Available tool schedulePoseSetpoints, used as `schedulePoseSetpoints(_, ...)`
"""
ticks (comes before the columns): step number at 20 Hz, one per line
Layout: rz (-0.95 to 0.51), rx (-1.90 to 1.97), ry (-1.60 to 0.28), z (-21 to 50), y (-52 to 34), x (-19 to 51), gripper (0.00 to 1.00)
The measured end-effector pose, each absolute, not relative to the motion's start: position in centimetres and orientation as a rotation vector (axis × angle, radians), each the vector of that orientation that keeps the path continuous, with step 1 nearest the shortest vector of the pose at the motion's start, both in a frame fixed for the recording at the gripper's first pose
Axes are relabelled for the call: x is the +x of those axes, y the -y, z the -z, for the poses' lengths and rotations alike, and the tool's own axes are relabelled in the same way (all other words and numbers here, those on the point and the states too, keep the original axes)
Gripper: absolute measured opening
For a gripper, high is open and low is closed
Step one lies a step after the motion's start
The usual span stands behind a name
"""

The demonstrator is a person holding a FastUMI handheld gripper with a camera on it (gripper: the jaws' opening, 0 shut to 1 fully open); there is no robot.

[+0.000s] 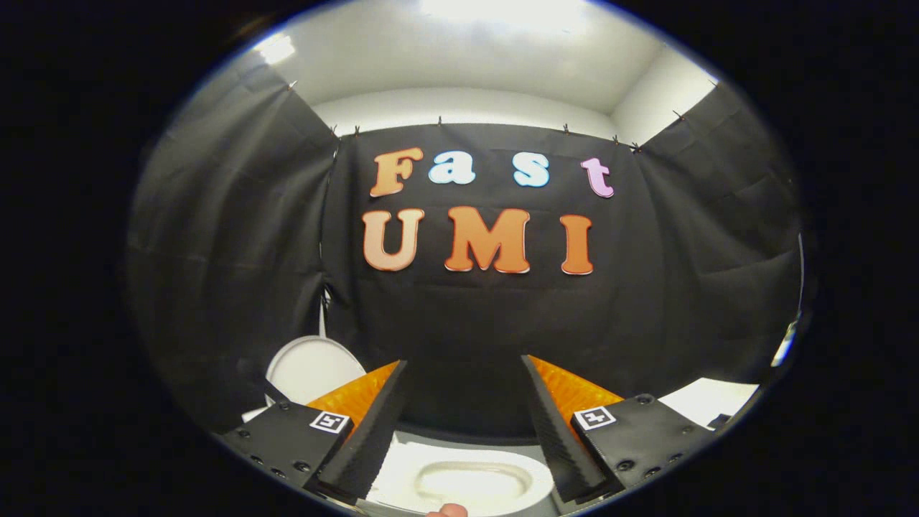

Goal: Open the toilet lid.

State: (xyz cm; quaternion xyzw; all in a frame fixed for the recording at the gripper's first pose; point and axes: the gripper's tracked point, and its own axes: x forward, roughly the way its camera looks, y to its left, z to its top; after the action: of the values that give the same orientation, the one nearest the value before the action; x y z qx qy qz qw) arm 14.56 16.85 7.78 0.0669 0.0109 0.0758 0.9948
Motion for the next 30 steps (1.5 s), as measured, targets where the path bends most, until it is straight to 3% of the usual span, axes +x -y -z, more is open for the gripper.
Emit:
schedulePoseSetpoints(6,-0.233,0.166,0.008,-4.3,-14.2,10.0,0.98)
schedulePoseSetpoints(16,-0.140,0.193,-0.029,-0.7,-7.8,5.5,0.98)
schedulePoseSetpoints(30,-0.161,0.166,-0.019,-0.1,-7.5,3.4,0.98)
